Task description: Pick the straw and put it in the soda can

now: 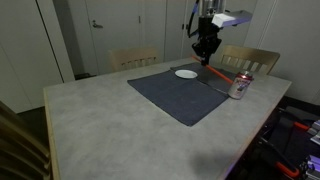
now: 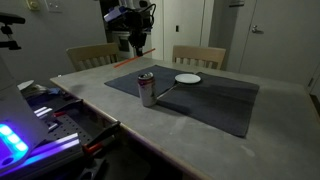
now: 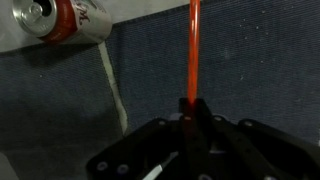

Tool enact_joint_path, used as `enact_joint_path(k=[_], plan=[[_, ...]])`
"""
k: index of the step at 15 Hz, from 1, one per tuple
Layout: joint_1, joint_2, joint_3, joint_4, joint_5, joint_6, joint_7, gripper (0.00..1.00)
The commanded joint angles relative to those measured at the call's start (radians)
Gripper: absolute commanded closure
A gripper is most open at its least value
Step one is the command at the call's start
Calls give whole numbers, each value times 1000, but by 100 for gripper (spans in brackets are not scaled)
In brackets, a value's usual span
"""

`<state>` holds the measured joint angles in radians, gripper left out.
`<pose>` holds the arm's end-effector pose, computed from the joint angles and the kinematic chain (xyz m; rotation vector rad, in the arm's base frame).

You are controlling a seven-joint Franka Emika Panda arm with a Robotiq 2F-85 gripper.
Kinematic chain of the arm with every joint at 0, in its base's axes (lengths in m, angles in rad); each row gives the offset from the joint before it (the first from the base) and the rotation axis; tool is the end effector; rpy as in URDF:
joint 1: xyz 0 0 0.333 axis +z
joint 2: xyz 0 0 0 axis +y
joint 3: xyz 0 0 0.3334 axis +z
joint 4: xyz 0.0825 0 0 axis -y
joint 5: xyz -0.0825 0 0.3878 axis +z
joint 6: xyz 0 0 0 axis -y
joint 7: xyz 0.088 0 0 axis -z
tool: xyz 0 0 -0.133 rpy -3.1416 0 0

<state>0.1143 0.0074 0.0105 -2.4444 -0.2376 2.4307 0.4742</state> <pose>0.4778 0.0552 0.2847 2.9787 -0.2498 0.0375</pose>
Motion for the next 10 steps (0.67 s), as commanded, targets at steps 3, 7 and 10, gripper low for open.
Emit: enact_joint_path(k=[3, 7, 10], plan=[[-46, -68, 6, -25, -46, -19, 92, 98], [-79, -134, 9, -64, -58, -7, 150, 98], [-111, -202, 18, -120, -99, 27, 225, 98]])
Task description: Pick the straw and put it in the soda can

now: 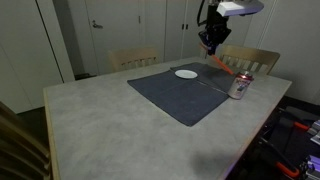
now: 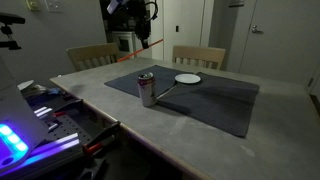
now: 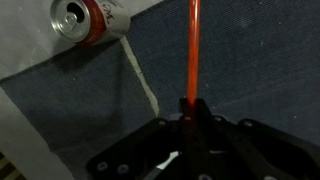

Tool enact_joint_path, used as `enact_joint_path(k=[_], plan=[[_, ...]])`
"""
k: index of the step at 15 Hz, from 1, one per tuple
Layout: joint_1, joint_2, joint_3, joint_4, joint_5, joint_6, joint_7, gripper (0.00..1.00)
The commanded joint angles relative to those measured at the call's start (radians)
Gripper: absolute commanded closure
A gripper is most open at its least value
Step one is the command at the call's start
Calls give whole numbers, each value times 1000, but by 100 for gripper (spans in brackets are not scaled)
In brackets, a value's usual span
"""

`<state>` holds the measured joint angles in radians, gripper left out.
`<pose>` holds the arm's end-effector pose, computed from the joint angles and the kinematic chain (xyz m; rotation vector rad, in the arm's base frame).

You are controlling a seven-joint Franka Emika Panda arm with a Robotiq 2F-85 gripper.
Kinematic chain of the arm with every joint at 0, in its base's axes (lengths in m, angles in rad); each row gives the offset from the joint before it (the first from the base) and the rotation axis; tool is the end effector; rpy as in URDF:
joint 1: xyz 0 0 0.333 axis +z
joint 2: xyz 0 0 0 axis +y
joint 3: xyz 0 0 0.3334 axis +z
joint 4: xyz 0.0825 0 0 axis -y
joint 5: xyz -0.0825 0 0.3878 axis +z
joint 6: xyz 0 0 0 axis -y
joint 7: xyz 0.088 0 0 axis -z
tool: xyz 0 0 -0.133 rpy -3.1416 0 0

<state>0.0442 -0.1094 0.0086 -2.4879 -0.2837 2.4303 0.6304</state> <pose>0.4683 0.0191 0.3225 2.9240 -0.5425 0.1676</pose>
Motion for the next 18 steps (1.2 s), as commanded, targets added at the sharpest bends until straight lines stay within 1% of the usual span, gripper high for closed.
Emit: enact_joint_path(k=[1, 5, 8, 10, 12, 18], plan=[[-54, -108, 24, -94, -81, 37, 97, 98], [-113, -187, 44, -147, -194, 48, 201, 98], [-155, -224, 62, -162, -259, 41, 256, 98], [-196, -247, 88, -174, -354, 56, 340, 98], [-220, -258, 97, -178, -437, 64, 431, 98], [-226, -239, 85, -166, -597, 26, 640, 98]])
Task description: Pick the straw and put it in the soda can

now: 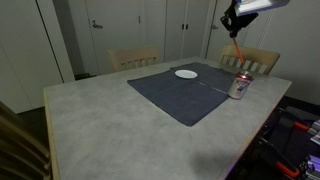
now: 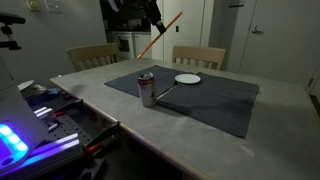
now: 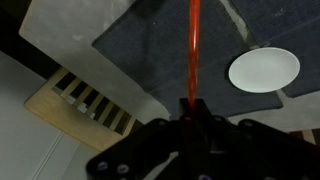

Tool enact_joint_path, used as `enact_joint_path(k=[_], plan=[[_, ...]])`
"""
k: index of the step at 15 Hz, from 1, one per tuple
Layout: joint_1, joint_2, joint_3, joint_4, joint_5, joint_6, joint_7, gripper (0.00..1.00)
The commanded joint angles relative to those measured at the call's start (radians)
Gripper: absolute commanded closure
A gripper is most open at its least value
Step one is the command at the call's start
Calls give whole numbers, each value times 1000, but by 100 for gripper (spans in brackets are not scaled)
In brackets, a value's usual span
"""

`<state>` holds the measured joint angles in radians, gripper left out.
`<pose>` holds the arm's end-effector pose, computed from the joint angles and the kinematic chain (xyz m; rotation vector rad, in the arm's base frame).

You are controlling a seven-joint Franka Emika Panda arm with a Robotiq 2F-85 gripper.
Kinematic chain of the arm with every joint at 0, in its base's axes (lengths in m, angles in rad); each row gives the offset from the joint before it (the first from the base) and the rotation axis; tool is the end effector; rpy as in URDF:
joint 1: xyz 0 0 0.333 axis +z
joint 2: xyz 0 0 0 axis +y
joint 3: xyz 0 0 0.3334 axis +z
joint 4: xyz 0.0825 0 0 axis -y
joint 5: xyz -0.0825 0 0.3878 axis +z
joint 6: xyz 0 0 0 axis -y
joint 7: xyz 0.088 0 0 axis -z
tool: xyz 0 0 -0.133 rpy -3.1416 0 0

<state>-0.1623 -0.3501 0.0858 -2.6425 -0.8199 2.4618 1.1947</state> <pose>0.4189 -0.0444 0.3674 2.5142 -0.8631 0.5974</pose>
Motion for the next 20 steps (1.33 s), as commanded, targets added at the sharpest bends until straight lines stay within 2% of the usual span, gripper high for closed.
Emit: enact_joint_path(k=[1, 9, 13, 20], plan=[[-18, 8, 4, -9, -74, -16, 103, 98], [0, 32, -24, -31, -138, -88, 260, 98], [11, 29, -17, -43, -172, -145, 370, 98], [39, 28, -21, -60, -172, -207, 455, 98]])
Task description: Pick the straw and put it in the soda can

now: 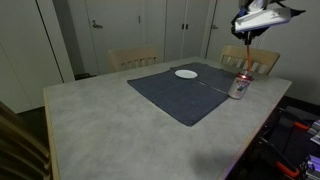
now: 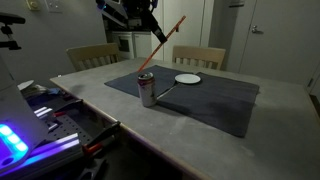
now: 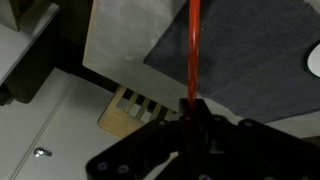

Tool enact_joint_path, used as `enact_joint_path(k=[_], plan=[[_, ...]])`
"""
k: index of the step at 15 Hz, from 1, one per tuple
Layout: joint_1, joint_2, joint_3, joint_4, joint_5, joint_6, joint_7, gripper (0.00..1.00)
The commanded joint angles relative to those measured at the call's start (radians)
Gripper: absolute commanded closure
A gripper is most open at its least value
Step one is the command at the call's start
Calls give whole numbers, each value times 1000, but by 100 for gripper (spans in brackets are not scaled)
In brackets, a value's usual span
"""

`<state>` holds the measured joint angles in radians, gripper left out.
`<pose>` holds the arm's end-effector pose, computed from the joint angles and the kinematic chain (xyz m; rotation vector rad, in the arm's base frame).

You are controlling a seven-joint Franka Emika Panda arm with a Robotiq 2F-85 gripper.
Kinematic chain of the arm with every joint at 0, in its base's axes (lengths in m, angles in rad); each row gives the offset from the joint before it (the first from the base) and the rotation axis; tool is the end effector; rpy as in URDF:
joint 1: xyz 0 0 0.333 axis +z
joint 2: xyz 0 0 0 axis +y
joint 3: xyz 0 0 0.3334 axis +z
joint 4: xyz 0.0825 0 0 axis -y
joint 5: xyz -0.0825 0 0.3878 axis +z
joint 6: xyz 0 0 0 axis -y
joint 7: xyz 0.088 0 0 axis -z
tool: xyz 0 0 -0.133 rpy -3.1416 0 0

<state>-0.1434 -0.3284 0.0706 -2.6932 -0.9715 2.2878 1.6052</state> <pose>0.3881 -0.0650 0.3305 2.2133 -1.1868 0.5758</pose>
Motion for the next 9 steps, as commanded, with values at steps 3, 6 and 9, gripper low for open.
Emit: enact_joint_path(k=[3, 6, 9], plan=[[30, 10, -1, -16, -20, -67, 109, 98], [43, 21, 3, -17, -15, -109, 174, 98], [58, 23, 3, -20, -9, -150, 226, 98]])
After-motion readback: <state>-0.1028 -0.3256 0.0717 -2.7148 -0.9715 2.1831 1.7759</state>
